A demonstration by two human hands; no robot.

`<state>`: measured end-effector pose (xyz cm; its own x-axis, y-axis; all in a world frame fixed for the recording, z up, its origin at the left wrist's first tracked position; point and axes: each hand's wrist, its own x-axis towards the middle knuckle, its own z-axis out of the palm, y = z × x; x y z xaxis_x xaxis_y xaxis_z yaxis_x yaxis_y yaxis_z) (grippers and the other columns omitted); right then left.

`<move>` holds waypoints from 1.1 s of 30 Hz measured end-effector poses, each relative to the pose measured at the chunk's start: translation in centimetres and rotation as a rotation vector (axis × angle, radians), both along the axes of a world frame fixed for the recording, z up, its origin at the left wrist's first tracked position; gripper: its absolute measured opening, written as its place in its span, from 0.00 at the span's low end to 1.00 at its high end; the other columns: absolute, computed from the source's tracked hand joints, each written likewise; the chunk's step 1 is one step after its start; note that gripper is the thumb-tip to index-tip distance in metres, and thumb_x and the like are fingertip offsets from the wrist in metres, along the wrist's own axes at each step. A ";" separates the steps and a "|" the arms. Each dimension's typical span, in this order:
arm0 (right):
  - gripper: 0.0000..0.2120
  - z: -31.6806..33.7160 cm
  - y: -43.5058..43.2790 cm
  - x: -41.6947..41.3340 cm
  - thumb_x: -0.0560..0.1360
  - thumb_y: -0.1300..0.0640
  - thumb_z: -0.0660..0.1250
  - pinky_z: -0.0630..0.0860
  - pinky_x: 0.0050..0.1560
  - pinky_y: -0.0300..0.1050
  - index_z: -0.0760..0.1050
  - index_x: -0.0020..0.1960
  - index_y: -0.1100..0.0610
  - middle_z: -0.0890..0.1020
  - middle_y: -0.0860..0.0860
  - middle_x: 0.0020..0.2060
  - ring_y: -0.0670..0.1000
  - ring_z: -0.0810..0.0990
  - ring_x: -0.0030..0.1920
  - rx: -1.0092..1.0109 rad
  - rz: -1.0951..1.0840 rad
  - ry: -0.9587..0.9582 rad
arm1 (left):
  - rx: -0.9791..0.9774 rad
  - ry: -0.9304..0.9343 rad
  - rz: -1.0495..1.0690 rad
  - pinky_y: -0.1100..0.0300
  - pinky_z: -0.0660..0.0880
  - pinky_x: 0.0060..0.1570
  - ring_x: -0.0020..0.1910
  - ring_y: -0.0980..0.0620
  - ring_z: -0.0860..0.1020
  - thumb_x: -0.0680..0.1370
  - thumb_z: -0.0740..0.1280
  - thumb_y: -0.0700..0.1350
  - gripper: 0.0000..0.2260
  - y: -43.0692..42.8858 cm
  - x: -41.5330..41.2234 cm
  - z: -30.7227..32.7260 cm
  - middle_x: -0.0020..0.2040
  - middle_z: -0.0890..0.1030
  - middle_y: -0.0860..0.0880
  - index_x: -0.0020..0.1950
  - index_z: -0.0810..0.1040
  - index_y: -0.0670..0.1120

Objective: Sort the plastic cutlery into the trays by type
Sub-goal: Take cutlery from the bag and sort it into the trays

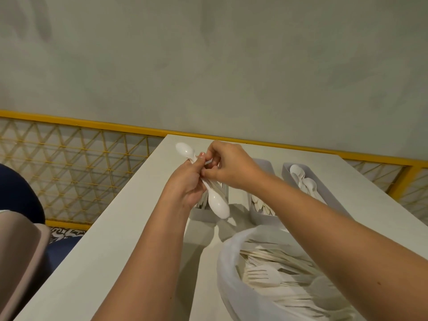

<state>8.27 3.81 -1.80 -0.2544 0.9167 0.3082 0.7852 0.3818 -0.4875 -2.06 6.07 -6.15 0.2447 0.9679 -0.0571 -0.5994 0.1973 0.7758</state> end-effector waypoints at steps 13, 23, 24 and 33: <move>0.06 -0.2 -0.4 3.5 0.79 0.57 0.59 0.65 0.33 0.38 0.69 0.44 0.58 0.70 0.49 0.33 0.47 0.68 0.33 -0.228 -0.189 0.059 | 0.030 0.135 -0.113 0.56 0.81 0.43 0.45 0.45 0.80 0.82 0.54 0.36 0.10 -1.3 1.8 0.4 0.52 0.78 0.37 0.54 0.73 0.33; 0.03 -0.4 -2.4 5.1 0.79 0.57 0.61 0.66 0.37 0.35 0.71 0.52 0.54 0.73 0.49 0.37 0.45 0.69 0.36 -0.320 -0.036 0.239 | -0.110 -0.044 0.034 0.55 0.81 0.35 0.33 0.51 0.82 0.82 0.55 0.37 0.08 -0.6 2.0 0.0 0.40 0.75 0.41 0.44 0.70 0.39; 0.03 -0.6 -2.7 5.2 0.78 0.54 0.63 0.66 0.36 0.34 0.71 0.50 0.53 0.73 0.47 0.36 0.43 0.70 0.35 -0.352 -0.023 0.227 | -0.116 -0.065 0.071 0.54 0.81 0.38 0.36 0.50 0.81 0.82 0.55 0.38 0.08 -0.5 2.0 -0.1 0.40 0.74 0.42 0.44 0.70 0.39; 0.14 -2.4 -2.6 5.1 0.72 0.60 0.71 0.68 0.34 0.37 0.71 0.55 0.54 0.79 0.53 0.41 0.50 0.74 0.42 -0.617 -0.059 0.426 | -0.119 -0.190 0.272 0.53 0.74 0.57 0.41 0.51 0.79 0.82 0.55 0.38 0.06 -0.2 1.8 -0.3 0.42 0.76 0.44 0.46 0.69 0.42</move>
<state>13.33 1.16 -4.19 -0.1733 0.9632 -0.2056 0.4919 -0.0962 -0.8653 -0.25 5.90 -6.41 -0.0041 0.9884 -0.1519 -0.7741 0.0931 0.6261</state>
